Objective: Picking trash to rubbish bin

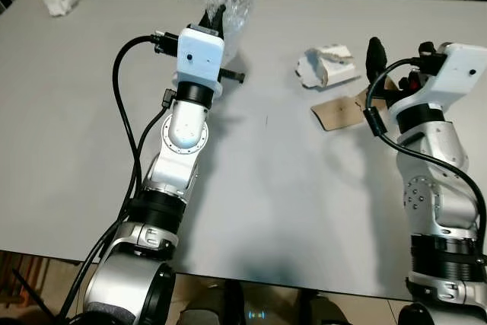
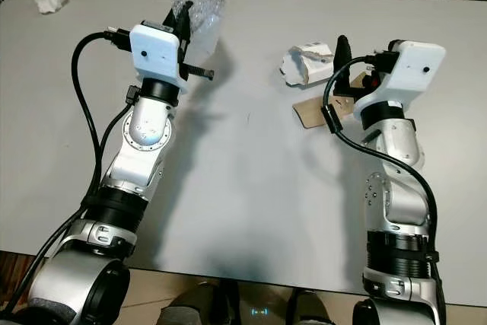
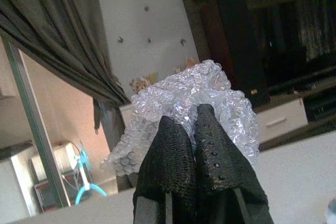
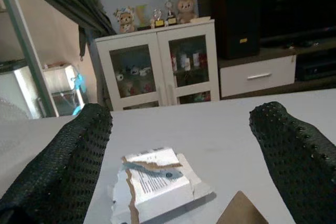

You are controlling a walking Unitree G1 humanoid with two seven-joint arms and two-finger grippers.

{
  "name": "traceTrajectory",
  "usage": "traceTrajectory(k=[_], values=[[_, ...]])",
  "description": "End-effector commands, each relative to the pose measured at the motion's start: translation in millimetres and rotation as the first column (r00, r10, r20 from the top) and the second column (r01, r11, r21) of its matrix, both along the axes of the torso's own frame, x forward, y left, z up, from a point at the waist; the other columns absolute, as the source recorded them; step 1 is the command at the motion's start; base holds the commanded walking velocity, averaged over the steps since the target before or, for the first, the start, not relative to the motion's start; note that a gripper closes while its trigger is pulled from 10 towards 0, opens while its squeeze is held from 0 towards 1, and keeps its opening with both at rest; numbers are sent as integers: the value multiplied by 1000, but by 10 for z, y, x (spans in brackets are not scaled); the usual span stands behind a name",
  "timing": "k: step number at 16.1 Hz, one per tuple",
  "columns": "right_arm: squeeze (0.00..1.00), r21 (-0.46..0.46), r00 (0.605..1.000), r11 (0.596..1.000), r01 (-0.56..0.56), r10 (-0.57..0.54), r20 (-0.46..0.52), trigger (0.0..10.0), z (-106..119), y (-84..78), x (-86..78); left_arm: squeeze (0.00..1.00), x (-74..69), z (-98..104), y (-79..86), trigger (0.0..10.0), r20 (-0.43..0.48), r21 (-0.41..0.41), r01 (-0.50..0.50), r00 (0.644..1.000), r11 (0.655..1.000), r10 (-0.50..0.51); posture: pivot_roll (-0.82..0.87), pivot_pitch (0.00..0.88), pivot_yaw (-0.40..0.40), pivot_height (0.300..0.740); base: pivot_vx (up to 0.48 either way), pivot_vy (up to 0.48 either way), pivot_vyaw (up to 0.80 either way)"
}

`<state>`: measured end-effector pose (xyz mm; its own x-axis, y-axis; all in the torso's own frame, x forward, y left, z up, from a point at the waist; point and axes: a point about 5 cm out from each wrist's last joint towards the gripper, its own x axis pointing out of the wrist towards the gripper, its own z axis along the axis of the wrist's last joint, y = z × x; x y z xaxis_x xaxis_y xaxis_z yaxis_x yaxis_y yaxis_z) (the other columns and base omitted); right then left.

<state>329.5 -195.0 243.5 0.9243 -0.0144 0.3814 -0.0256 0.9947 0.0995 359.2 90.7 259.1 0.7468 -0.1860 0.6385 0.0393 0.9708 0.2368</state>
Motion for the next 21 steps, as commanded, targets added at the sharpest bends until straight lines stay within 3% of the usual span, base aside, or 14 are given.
traceTrajectory(k=[1, 10, 21], values=[[0, 4, 998, 1000, 14, -14, 63, 10000, 131, 47, -5, 0, -45, 8, 18, 10000, 15, -21, -18, 1000, 1000, 19, -87, 129, 102, 740, 0, 0, 0], [0, 32, 995, 997, 73, -75, 64, 10000, 113, 59, -21, 0, -152, -183, 124, 10000, -53, -49, -74, 996, 996, 71, -84, 123, 98, 740, 0, 0, 0], [0, 6, 998, 999, 51, -51, -24, 10000, -133, 223, -47, 0, -233, -502, 143, 10000, -182, -55, -108, 979, 993, 96, -98, 98, 76, 740, 0, 0, 0]])
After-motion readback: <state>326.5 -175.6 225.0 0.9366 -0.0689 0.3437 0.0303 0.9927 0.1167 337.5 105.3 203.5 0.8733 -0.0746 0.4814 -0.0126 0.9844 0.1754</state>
